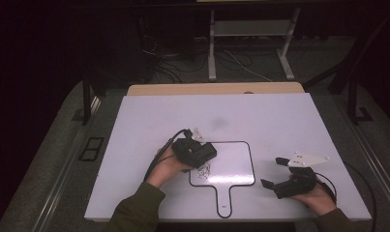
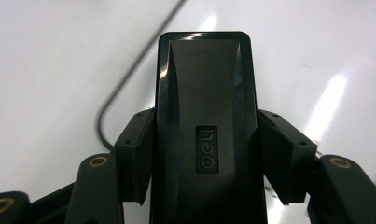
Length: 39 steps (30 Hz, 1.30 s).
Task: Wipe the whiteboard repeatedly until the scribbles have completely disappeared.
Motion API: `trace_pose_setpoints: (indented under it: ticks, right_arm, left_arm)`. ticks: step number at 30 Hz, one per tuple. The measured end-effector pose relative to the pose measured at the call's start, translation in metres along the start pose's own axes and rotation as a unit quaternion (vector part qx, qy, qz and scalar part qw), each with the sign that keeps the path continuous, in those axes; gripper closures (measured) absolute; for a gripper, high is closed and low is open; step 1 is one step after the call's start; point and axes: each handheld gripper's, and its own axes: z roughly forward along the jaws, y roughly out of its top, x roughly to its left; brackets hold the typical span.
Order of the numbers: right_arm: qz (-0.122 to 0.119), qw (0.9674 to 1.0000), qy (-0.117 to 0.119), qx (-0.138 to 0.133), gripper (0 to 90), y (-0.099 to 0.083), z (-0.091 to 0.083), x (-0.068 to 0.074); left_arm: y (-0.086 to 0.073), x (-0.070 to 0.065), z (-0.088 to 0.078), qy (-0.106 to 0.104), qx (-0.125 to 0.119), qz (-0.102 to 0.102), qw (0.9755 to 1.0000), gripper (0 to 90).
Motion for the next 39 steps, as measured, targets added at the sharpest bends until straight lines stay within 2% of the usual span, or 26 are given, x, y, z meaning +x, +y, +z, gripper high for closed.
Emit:
trace_pose_setpoints:
  ticks: [6, 9, 12, 17, 19, 25, 27, 32, 34, 36, 39]
  right_arm:
    - [0.001, 1.0, -0.001, 0.0, 0.0, 0.0, 0.0, 0.0]
    - [0.0, 1.0, -0.002, -0.001, 0.0, 0.0, 0.0, 0.0]
    - [0.0, 1.0, -0.002, 0.0, 0.0, 0.0, 0.0, 0.0]
    - [0.001, 1.0, -0.003, 0.0, 0.0, 0.0, 0.0, 0.0]
    - [0.001, 1.0, -0.002, 0.0, 0.0, 0.0, 0.0, 0.0]
    - [0.001, 1.0, -0.002, -0.001, 0.0, 0.0, 0.0, -0.001]
    - [0.0, 1.0, -0.003, -0.001, 0.0, 0.0, 0.0, 0.0]
    - [0.0, 1.0, -0.003, -0.001, 0.0, 0.0, -0.001, 0.0]
    - [0.0, 1.0, -0.004, -0.001, 0.0, 0.0, -0.001, -0.001]
    - [0.0, 1.0, -0.003, -0.001, 0.0, 0.0, -0.001, -0.001]
    - [0.0, 1.0, -0.003, -0.001, 0.0, 0.0, 0.0, -0.001]
  left_arm:
    - [-0.008, -0.021, -0.006, -0.015, -0.003, 0.01, 0.9998, 39.9]
    - [-0.011, -0.026, -0.009, -0.018, 0.0, 0.016, 0.9997, 39.8]
    - [-0.01, -0.022, -0.007, -0.023, -0.007, 0.007, 0.9997, 39.9]
    - [-0.005, -0.012, -0.003, -0.016, -0.006, 0.004, 0.9998, 39.8]
    - [-0.004, -0.015, -0.003, -0.012, -0.005, 0.008, 0.9999, 39.8]
    - [-0.005, -0.036, -0.004, -0.033, -0.006, 0.025, 0.9991, 39.8]
    - [-0.005, -0.034, -0.004, -0.037, -0.008, 0.02, 0.9991, 39.9]
    - [-0.006, -0.017, -0.003, -0.009, -0.009, 0.004, 0.9999, 39.9]
    - [-0.006, -0.014, -0.004, -0.009, -0.008, -0.001, 0.9999, 39.9]
    - [-0.006, -0.018, -0.004, -0.005, -0.007, 0.006, 0.9999, 39.9]
    - [-0.008, -0.029, -0.005, -0.017, -0.005, 0.016, 0.9997, 39.8]
